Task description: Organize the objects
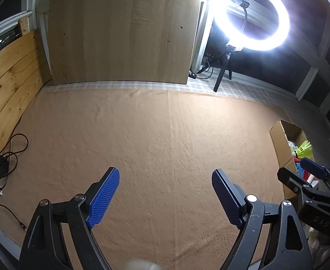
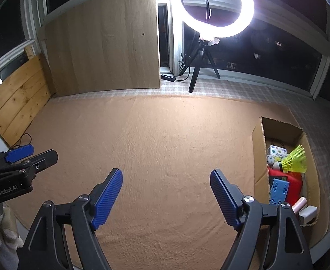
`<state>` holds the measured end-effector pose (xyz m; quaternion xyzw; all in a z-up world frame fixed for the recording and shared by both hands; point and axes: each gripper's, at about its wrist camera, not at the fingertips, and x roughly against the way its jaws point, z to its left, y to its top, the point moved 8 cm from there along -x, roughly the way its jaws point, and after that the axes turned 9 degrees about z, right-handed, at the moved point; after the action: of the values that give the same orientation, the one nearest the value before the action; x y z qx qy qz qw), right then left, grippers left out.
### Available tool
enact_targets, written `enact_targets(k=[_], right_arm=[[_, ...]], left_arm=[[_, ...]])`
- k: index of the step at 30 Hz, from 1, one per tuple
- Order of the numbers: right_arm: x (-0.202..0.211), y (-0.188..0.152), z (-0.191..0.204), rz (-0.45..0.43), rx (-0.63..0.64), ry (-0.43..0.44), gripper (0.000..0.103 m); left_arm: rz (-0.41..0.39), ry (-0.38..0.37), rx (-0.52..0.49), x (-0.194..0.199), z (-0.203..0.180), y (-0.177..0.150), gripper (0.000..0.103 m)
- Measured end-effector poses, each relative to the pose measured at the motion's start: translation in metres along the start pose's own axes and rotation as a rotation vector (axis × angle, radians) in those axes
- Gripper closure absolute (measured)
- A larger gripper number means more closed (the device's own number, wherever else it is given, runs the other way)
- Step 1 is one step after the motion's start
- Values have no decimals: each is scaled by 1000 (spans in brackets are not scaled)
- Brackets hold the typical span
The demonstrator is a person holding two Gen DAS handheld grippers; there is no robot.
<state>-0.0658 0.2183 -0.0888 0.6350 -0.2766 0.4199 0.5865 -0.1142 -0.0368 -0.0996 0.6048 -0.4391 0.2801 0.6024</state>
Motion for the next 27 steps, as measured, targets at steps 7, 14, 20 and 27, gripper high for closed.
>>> enact_targets(k=[7, 14, 20, 27], right_arm=[[-2, 1, -2, 0, -16, -3, 26], [-5, 3, -1, 2, -11, -1, 25], [-7, 6, -2, 4, -9, -3, 25], [-8, 7, -4, 6, -11, -3, 25]], left_arm=[[9, 0, -26, -6, -6, -1, 16], [16, 2, -35, -11, -9, 0, 16], [16, 1, -28, -14, -11, 2, 16], [18, 0, -31, -17, -11, 5, 16]])
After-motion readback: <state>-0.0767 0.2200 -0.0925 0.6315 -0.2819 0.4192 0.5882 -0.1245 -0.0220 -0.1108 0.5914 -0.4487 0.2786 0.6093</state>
